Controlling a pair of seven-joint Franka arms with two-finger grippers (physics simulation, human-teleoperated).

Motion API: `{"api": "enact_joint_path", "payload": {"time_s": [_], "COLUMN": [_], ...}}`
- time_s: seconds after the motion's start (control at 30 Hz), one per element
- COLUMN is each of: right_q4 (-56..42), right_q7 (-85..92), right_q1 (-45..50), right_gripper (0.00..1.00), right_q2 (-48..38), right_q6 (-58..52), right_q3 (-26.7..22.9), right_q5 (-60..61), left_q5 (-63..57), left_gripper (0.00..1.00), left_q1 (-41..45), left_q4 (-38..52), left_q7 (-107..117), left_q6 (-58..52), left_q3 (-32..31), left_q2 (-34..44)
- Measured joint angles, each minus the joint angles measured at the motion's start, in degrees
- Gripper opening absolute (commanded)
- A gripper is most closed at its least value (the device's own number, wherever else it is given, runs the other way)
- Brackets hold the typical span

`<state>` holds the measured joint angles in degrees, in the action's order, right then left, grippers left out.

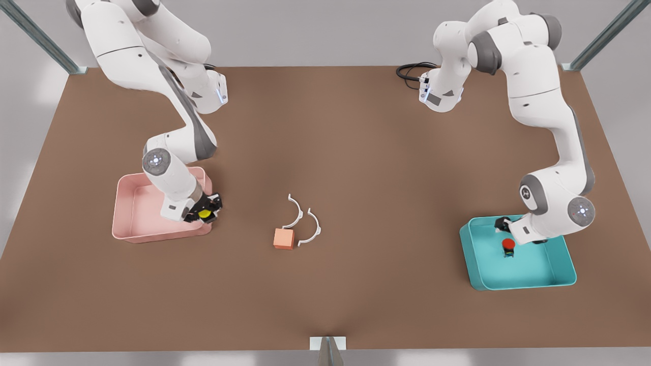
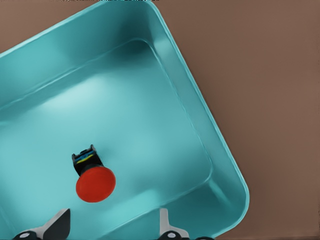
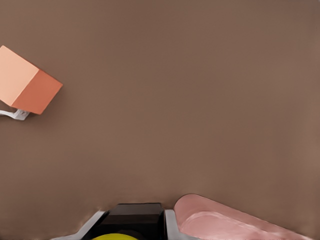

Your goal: Place the red button in the blue storage box with the left arm, and place the yellow button in the pink storage box with the right arm

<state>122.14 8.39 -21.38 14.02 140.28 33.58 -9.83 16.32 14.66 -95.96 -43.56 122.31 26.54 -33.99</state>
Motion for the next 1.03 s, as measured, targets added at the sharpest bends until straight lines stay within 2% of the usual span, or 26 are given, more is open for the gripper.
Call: {"api": "enact_joint_path", "payload": {"time_s": [0.1,0.2,0.27,0.33,0.47,0.6,0.63,0.7,0.73,0.77,0.8,0.87,1.03], "right_q4": [5.9,8.7,9.7,9.8,7.4,-7.7,-12.6,-20.9,-23.0,-24.2,-28.1,-36.5,-41.9], "right_q7": [1.5,3.4,4.5,5.4,6.7,7.4,7.4,6.8,6.6,6.3,6.1,5.6,3.6], "right_q1": [-14.9,-21.9,-23.4,-24.5,-24.5,-19.4,-14.8,3.1,14.3,22.2,25.6,24.6,24.2], "right_gripper": [0.48,0.50,0.57,0.88,0.97,0.99,1.00,1.00,1.00,1.00,1.00,1.00,1.00], "right_q2": [-2.4,-1.8,0.3,2.8,4.0,4.1,3.9,-2.0,-5.8,-7.9,-7.1,-3.3,-1.6], "right_q6": [-0.2,0.9,2.2,3.4,4.7,-1.2,-3.7,-9.5,-12.8,-16.3,-20.3,-28.3,-40.1], "right_q3": [8.8,10.8,10.3,9.9,9.8,10.5,7.4,-9.9,-22.3,-31.3,-35.6,-37.2,-36.1], "right_q5": [0.0,0.0,-0.1,-1.4,-3.0,-4.2,-4.2,-1.7,-0.1,1.4,2.7,4.4,5.2], "left_q5": [0.6,0.8,-4.5,-8.8,-12.9,-14.2,-14.3,-14.5,-14.6,-14.6,-14.6,-14.6,-14.6], "left_gripper": [1.00,1.00,1.00,1.00,1.00,1.00,1.00,1.00,1.00,1.00,1.00,1.00,1.00], "left_q1": [2.0,3.2,-5.4,-10.7,-11.9,-12.2,-12.3,-12.2,-11.9,-11.7,-11.5,-11.2,-11.1], "left_q4": [5.8,9.0,9.3,9.4,12.5,12.4,12.4,12.4,12.4,12.4,12.5,12.6,12.7], "left_q7": [-0.3,3.3,6.9,10.7,17.2,22.5,23.7,25.8,26.9,27.9,29.0,31.2,35.5], "left_q6": [-3.9,-10.1,-13.7,-17.8,-25.3,-29.3,-29.9,-31.0,-31.4,-31.7,-31.9,-32.2,-32.6], "left_q3": [0.1,-0.7,-14.3,-23.1,-26.2,-26.3,-26.3,-26.3,-26.4,-26.4,-26.4,-26.4,-26.4], "left_q2": [2.0,11.1,19.7,25.8,26.8,25.8,25.8,25.7,25.7,25.7,25.6,25.6,25.6]}}
